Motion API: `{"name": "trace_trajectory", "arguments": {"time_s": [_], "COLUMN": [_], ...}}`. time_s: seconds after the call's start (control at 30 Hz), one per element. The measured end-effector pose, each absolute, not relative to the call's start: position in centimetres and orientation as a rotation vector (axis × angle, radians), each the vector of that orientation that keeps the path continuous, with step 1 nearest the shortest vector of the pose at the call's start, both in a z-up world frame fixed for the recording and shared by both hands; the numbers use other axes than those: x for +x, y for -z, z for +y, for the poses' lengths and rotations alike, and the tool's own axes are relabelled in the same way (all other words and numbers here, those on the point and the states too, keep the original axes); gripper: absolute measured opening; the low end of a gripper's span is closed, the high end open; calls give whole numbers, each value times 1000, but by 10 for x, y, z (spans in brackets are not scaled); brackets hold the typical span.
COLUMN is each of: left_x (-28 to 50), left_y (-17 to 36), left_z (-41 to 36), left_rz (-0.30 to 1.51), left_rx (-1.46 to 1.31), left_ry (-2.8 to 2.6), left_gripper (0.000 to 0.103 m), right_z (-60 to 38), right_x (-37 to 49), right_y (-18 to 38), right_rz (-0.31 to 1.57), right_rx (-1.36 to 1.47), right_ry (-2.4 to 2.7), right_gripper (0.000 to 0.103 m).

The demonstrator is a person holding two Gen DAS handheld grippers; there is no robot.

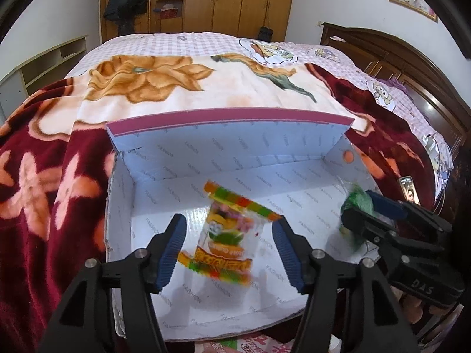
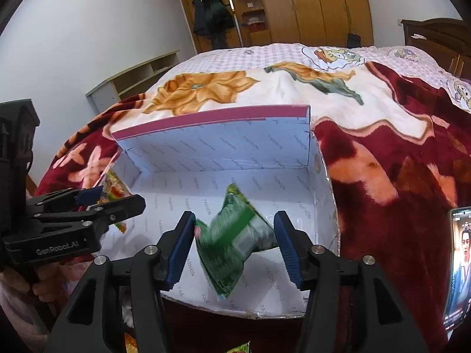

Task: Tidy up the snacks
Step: 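Open the left tool dropping the candy bag while the right tool releases the chip bag into the box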

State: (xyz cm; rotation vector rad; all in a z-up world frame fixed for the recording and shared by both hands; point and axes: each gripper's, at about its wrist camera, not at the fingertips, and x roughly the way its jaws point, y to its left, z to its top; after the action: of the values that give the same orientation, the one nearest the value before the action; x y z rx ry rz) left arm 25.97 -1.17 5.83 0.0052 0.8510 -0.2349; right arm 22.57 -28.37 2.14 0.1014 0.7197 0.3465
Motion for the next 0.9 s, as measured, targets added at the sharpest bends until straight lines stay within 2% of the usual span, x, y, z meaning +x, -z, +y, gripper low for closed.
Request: {"name": "trace_trajectory", "arguments": {"time_s": [0.27, 0.9], "left_x": [249, 191], "left_y": [-68, -83], "left_z": [-15, 1], "left_rz": [803, 760], "left_rx": [28, -19], "left_ry": [217, 196], "left_gripper": [79, 80], "right_z": [-287, -284], "right_x": [216, 173], "right_y": [-28, -44], "right_rz": [694, 649], "right_rx": [94, 121], "right_ry": [-340, -369], "right_gripper": [62, 62]}}
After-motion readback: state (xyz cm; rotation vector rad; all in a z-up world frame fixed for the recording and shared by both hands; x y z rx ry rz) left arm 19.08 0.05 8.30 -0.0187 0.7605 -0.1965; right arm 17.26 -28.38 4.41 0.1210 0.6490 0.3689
